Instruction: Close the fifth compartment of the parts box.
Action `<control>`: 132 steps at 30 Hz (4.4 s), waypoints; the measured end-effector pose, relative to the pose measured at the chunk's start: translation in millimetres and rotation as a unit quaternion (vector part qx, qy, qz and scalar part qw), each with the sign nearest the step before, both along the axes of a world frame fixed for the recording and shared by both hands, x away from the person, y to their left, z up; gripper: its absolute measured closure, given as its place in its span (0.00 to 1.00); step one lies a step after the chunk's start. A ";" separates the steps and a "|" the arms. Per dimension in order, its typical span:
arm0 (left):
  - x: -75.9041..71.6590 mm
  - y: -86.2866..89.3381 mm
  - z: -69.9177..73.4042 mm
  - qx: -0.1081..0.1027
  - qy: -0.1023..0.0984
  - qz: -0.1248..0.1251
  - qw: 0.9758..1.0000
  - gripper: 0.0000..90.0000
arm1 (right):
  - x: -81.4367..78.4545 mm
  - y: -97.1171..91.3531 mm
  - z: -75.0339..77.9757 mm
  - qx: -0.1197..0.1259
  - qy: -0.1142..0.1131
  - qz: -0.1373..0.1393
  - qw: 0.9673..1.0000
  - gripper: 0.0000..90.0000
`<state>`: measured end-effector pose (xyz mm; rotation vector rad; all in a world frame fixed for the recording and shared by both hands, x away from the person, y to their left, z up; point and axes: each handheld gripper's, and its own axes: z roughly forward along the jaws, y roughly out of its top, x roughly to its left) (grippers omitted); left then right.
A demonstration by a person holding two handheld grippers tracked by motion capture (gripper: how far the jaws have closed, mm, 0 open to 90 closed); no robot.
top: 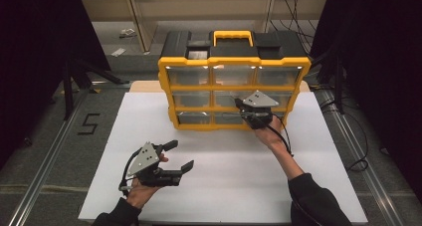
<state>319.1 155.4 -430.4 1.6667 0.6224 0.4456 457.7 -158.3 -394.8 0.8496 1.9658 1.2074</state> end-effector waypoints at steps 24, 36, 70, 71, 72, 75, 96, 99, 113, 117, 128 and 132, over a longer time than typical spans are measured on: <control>-0.9 1.5 1.0 -0.002 -0.001 0.001 1.000 0.19 | -8.0 -0.7 2.6 0.004 0.001 0.014 1.000 1.00; -0.9 1.3 1.1 -0.001 -0.002 0.001 1.000 0.19 | -16.3 -3.1 11.7 0.032 0.014 0.038 0.999 0.91; -1.0 1.4 1.1 -0.002 -0.002 0.001 1.000 0.19 | -55.1 7.4 39.7 0.074 0.045 0.102 0.991 0.24; -1.0 1.4 1.1 -0.002 -0.002 0.000 1.000 0.19 | -56.3 7.3 40.1 0.076 0.043 0.103 0.991 0.24; -1.0 1.4 1.1 -0.002 -0.002 0.000 1.000 0.19 | -57.6 7.5 40.6 0.078 0.042 0.103 0.991 0.24; -0.9 1.6 1.1 -0.002 -0.001 0.001 1.000 0.19 | -60.7 7.0 42.4 0.087 0.041 0.108 0.989 0.24; -1.1 1.5 1.2 -0.001 -0.002 0.001 1.000 0.19 | -80.9 5.3 41.7 0.099 0.025 0.122 0.987 0.22; -1.1 1.4 1.3 -0.002 -0.002 0.001 1.000 0.19 | -82.8 5.1 40.2 0.101 0.025 0.122 0.987 0.22; -0.4 2.2 1.1 -0.002 -0.001 0.007 1.000 0.19 | -92.4 0.8 38.0 0.116 0.022 0.126 0.985 0.22; -0.4 2.3 1.6 0.000 -0.003 0.006 1.000 0.19 | -95.3 -1.4 35.0 0.115 0.021 0.125 0.985 0.22; -0.9 1.3 1.3 0.001 -0.003 0.002 1.000 0.19 | -101.6 -8.7 32.9 0.119 0.019 0.119 0.986 0.22; -1.7 2.0 1.6 -0.001 -0.005 0.001 1.000 0.19 | -104.0 -10.1 29.7 0.117 0.020 0.116 0.986 0.22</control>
